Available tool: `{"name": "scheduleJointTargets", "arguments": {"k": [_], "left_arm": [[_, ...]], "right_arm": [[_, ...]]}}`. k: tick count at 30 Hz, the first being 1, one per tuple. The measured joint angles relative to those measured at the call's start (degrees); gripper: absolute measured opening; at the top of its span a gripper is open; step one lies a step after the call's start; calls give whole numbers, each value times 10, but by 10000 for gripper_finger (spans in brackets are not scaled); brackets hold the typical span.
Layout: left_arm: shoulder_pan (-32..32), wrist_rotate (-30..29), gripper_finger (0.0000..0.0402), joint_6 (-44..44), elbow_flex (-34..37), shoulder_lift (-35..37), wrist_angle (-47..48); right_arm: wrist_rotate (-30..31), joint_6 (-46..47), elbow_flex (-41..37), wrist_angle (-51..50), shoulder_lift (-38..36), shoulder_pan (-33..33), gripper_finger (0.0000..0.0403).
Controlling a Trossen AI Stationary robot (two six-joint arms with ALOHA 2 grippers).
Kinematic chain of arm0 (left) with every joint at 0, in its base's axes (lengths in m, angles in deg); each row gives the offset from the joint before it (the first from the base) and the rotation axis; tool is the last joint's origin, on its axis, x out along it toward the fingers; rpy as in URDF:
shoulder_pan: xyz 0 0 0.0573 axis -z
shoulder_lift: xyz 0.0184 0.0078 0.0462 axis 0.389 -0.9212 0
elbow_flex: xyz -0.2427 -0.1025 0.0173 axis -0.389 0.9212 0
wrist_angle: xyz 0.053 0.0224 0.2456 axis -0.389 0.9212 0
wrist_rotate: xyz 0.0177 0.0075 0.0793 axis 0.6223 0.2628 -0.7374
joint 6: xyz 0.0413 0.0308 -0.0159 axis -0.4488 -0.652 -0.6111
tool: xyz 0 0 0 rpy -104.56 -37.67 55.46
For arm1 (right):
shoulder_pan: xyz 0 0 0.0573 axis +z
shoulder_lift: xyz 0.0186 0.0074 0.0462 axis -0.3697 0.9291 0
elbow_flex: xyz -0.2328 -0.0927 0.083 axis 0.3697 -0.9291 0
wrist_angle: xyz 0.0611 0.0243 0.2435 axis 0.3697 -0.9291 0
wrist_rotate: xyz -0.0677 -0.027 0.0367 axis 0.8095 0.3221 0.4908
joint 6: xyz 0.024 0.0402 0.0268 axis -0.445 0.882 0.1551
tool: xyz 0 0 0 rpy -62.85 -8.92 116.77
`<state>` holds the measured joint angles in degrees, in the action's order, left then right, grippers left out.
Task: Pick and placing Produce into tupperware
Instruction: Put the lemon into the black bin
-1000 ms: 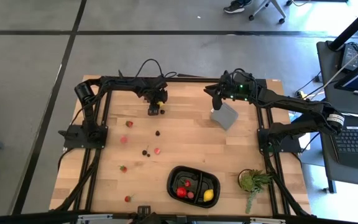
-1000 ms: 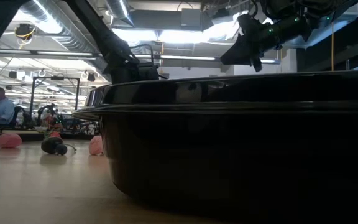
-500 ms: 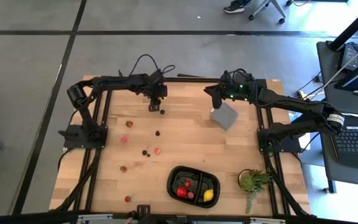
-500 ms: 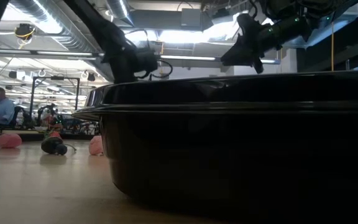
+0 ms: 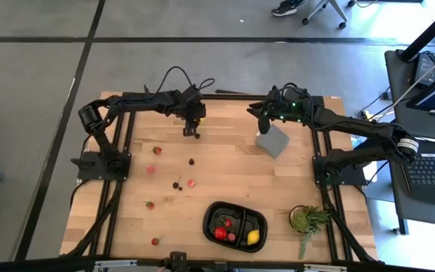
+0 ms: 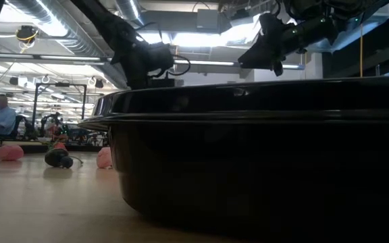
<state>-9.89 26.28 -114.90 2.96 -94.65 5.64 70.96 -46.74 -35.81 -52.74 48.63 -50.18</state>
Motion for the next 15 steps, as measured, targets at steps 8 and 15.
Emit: {"name": "scheduleJointTargets", "arguments": {"k": [8, 15], "left_arm": [[20, 1, 194, -4, -1, 22, -22], [44, 1, 195, -3, -1, 62, -36]], "right_arm": [[-14, 0, 0, 4, 0, 17, 292], [-3, 83, 0, 3, 0, 26, 384]]}}
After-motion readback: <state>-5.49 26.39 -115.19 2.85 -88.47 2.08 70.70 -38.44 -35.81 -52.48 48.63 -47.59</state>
